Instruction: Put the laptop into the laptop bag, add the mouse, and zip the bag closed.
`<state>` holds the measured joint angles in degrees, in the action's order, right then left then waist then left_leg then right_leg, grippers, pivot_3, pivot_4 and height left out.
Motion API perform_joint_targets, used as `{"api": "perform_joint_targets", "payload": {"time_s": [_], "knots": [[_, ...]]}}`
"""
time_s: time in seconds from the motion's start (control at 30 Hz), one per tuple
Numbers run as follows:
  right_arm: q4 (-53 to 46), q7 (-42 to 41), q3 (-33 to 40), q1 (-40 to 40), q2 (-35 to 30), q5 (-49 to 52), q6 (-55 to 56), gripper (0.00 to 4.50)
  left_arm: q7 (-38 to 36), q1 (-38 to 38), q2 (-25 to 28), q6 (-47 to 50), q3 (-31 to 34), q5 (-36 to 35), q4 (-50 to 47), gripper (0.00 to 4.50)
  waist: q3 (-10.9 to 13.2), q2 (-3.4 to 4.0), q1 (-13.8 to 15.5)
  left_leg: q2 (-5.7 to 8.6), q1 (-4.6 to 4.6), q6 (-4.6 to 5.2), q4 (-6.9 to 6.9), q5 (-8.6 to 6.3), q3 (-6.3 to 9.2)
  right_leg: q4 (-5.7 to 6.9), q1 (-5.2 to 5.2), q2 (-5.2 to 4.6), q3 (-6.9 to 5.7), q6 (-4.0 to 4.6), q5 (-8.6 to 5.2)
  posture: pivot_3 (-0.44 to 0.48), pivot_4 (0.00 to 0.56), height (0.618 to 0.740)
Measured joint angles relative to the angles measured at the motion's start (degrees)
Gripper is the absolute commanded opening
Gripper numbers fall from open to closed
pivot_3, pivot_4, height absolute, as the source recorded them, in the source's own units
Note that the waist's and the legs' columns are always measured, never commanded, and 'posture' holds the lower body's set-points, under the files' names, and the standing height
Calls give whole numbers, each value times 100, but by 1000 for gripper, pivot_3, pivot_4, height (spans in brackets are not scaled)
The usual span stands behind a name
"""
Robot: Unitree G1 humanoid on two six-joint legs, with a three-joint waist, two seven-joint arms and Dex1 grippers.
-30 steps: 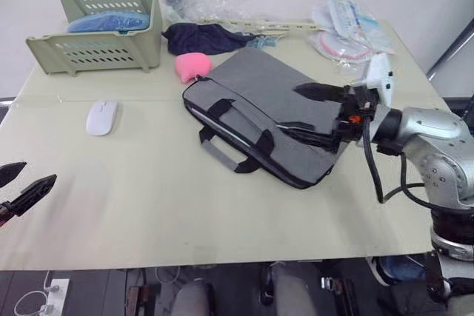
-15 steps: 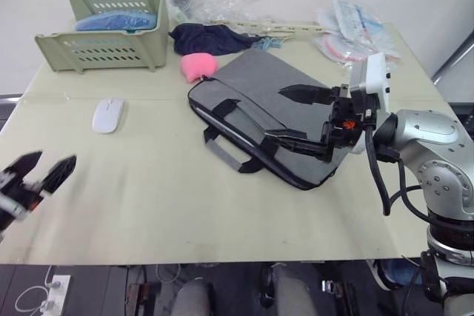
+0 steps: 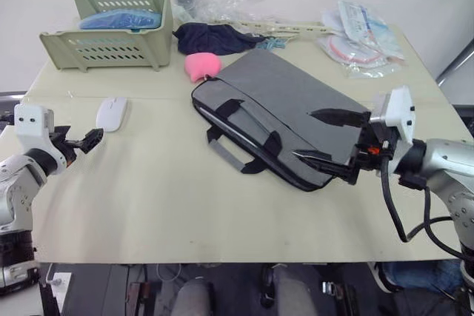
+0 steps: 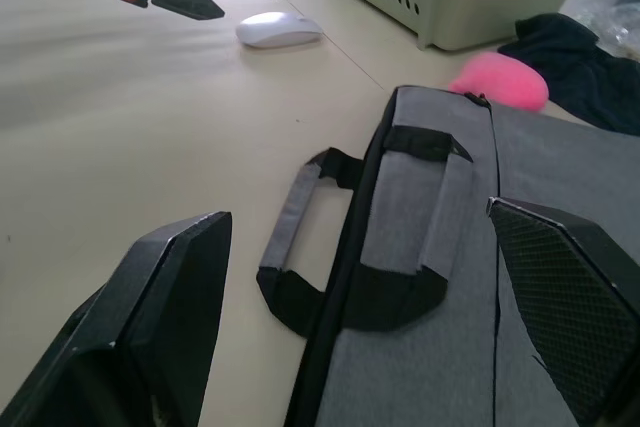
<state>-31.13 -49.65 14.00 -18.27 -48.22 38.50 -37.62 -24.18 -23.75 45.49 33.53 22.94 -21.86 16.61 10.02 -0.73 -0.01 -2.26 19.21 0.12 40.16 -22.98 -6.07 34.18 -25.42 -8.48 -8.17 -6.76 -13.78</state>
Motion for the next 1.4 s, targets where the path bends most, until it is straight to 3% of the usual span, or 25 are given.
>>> {"api": "perform_joint_targets", "payload": {"time_s": [0.23,0.47,0.73,1.4], "knots": [[-72,30,78,19,-52,89,111,4464,-309,-1289,-293,-406,-623,325,1292,4500,-1,-2,-7,1,-1,0,1,0,-1,2,0,2,-1,-1,0,0,150,740],[-179,52,89,61,-60,128,91,4464,-206,-1966,-445,-800,-861,675,2236,4500,-1,-3,-18,1,-1,1,1,1,-1,-1,3,2,-3,-2,1,0,150,740],[-266,146,198,121,-100,208,-34,4464,-95,-2330,-525,-1619,-964,968,2945,4500,-1,-4,-10,1,1,1,4,1,0,-1,3,2,-3,-4,2,0,150,740],[-291,212,204,117,-171,319,-164,4464,-324,-3407,-375,-2188,-1124,1534,5012,4500,-1,-5,-18,2,1,2,3,1,0,-1,3,2,-4,-4,2,0,150,740]]}}
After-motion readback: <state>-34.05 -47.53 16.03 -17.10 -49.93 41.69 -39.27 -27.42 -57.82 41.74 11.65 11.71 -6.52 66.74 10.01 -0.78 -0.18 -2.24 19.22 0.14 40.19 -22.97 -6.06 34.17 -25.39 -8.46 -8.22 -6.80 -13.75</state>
